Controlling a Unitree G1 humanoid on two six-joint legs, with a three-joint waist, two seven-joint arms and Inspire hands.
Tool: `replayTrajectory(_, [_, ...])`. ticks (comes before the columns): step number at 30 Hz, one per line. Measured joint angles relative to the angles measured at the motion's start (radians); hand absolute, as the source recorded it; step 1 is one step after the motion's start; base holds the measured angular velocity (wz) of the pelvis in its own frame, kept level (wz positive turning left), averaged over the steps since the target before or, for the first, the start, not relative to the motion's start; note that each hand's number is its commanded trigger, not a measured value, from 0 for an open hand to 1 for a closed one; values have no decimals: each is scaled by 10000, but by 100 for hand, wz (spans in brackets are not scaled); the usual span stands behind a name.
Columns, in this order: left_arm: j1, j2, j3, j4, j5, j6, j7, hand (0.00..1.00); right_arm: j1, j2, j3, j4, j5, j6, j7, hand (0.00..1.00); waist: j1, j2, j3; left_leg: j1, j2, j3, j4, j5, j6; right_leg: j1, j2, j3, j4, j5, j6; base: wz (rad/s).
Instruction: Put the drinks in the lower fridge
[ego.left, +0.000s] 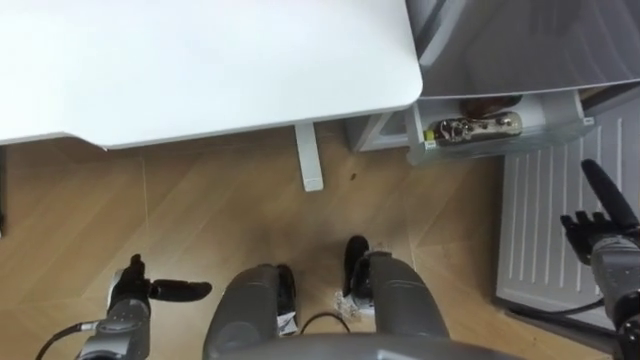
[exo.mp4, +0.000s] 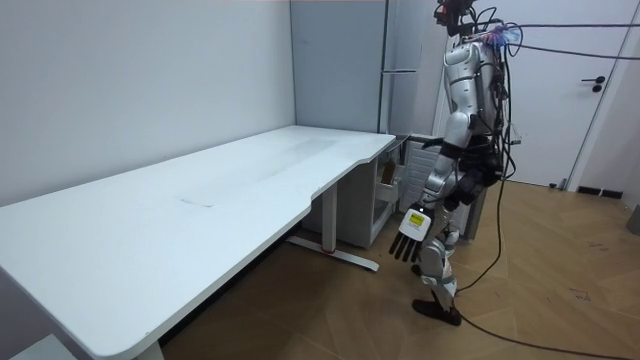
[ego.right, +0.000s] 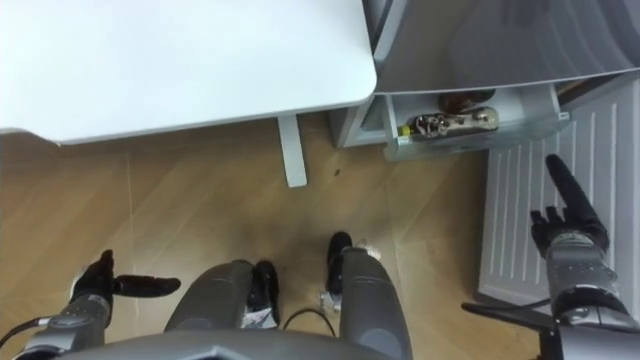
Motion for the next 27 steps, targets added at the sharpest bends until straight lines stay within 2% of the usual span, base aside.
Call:
replayTrajectory(1, [-29,-20,5,-5,0,1,-2,0,-72,6,1,12,6,1,0,0,36,45,37,-1,-5,0,-12,-1,1,-5,-3,-7,0,1,1,0])
replayTrajectory(3, [-74,-28,75,-4,0,5,-3,0,-153,52,1,51,10,12,1,0,58,73,55,-6,-10,3,-42,0,0,-26,-6,-11,-5,0,1,0])
replayTrajectory(19, [-196,-38,171,-12,-2,27,-20,0,-376,150,3,303,1,52,300,0,103,136,48,-34,-17,4,-119,-1,0,-55,-17,-53,-63,-17,9,0])
replayTrajectory(25, [-206,-45,184,-13,-23,37,-24,0,-648,149,-10,495,-110,158,372,0,64,154,45,-103,-37,-3,-118,5,9,-114,-69,-71,-31,-22,16,0])
replayTrajectory(27, [-240,-48,153,-2,-12,38,-24,0,-838,147,-5,495,-279,156,378,0,52,143,49,-224,-79,0,-110,33,34,-271,-172,-86,55,-36,18,4])
